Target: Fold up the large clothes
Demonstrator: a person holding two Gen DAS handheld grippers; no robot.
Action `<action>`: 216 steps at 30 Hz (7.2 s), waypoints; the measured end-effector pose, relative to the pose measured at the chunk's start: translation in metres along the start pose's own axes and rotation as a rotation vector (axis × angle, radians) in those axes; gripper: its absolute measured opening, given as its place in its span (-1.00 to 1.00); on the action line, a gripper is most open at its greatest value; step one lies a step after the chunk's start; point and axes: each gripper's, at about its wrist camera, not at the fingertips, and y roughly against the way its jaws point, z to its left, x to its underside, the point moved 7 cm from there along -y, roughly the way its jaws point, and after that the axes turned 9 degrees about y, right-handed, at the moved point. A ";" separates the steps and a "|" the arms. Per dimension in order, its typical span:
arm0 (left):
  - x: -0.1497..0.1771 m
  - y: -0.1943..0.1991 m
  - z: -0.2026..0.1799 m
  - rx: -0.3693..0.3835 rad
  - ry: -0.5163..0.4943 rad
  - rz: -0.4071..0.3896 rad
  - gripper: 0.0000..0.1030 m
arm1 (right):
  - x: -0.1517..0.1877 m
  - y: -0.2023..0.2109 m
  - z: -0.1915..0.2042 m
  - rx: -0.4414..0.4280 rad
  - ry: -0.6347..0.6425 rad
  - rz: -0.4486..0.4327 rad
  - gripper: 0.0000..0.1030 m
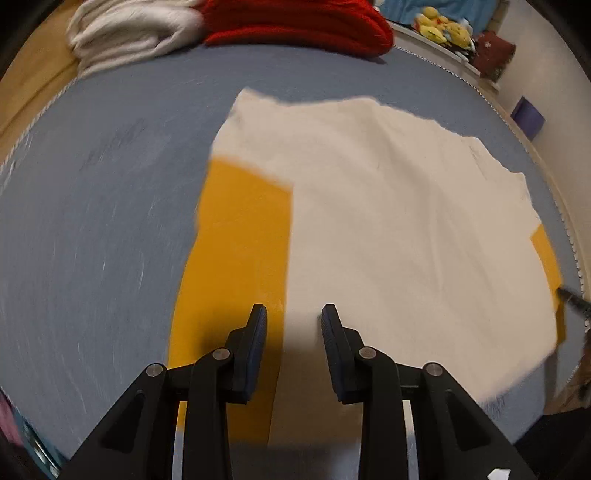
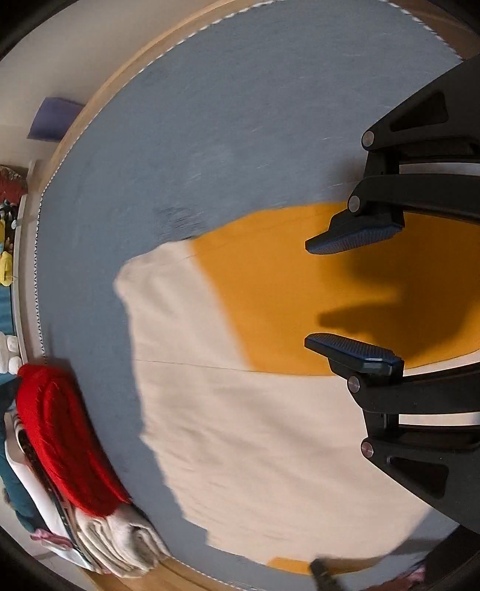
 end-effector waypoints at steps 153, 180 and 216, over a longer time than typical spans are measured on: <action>0.093 0.074 -0.143 0.074 -0.225 -0.124 0.12 | 0.091 0.115 0.164 -0.271 0.107 -0.160 -0.87; 0.137 -0.013 -0.166 0.155 -0.248 0.298 0.29 | 0.132 0.095 0.056 -0.106 -0.099 0.012 -0.87; 0.100 0.010 -0.169 0.262 -0.278 0.236 0.34 | -0.053 -0.085 0.056 -0.151 -0.216 0.086 -0.97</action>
